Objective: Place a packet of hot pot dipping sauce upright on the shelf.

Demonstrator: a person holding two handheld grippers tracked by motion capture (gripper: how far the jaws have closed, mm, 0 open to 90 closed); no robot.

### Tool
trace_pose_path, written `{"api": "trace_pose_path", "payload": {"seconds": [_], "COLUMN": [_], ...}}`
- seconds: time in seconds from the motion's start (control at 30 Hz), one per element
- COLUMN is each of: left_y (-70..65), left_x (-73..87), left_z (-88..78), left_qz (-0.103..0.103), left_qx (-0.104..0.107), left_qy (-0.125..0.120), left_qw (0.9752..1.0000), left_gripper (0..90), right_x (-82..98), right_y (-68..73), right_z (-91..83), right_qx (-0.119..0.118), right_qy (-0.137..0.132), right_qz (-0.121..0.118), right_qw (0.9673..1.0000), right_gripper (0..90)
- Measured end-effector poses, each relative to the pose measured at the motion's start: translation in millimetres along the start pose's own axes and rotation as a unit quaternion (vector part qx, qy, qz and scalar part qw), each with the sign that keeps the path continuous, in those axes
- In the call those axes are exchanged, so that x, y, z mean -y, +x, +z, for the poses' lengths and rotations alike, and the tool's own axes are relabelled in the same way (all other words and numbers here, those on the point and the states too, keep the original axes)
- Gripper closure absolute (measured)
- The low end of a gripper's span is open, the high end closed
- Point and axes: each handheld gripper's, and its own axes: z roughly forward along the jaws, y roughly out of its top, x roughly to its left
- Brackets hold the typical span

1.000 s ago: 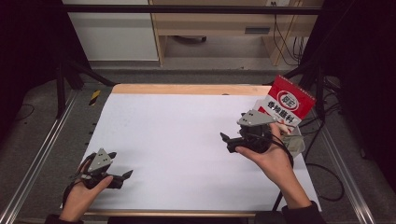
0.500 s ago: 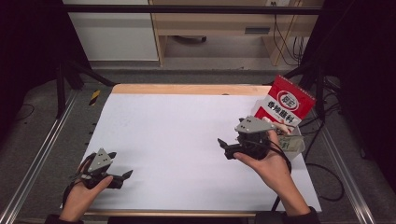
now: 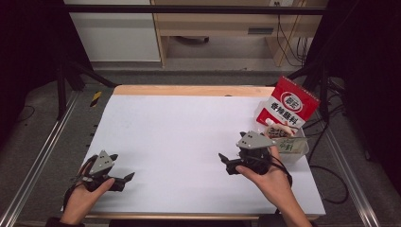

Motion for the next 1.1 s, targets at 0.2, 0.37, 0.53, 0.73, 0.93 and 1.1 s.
{"api": "trace_pose_path", "payload": {"seconds": [0.2,0.37,0.53,0.73,0.93,1.1], "left_y": [0.0,-0.1,-0.2,-0.3,-0.2,-0.5], "left_x": [0.1,0.1,0.1,0.2,0.2,0.4], "left_z": [0.1,0.2,0.2,0.5,0.7,1.2], "left_qz": [0.001,0.002,0.002,0.004,0.004,0.004], "left_qx": [0.000,-0.001,0.000,0.001,0.001,0.001], "left_qy": [0.001,0.001,0.002,0.003,0.004,0.005], "left_qw": [1.0000,1.0000,1.0000,1.0000,1.0000,1.0000], "left_gripper": [8.0,8.0,8.0,7.9,7.9,8.0], "right_x": [13.3,22.9,35.7,48.9,58.5,60.4], "right_y": [7.3,12.7,17.9,23.9,27.8,25.7], "right_z": [6.4,13.5,23.1,32.2,42.7,52.1], "right_qx": [-0.012,-0.024,-0.032,-0.043,-0.046,-0.041], "right_qy": [0.009,0.025,0.045,0.066,0.089,0.091], "right_qz": [0.003,0.009,0.011,0.013,0.012,0.021], "right_qw": [0.9999,0.9993,0.9984,0.9968,0.9949,0.9948], "right_gripper": [5.8,5.3,5.4,5.6,6.0,6.2]}}
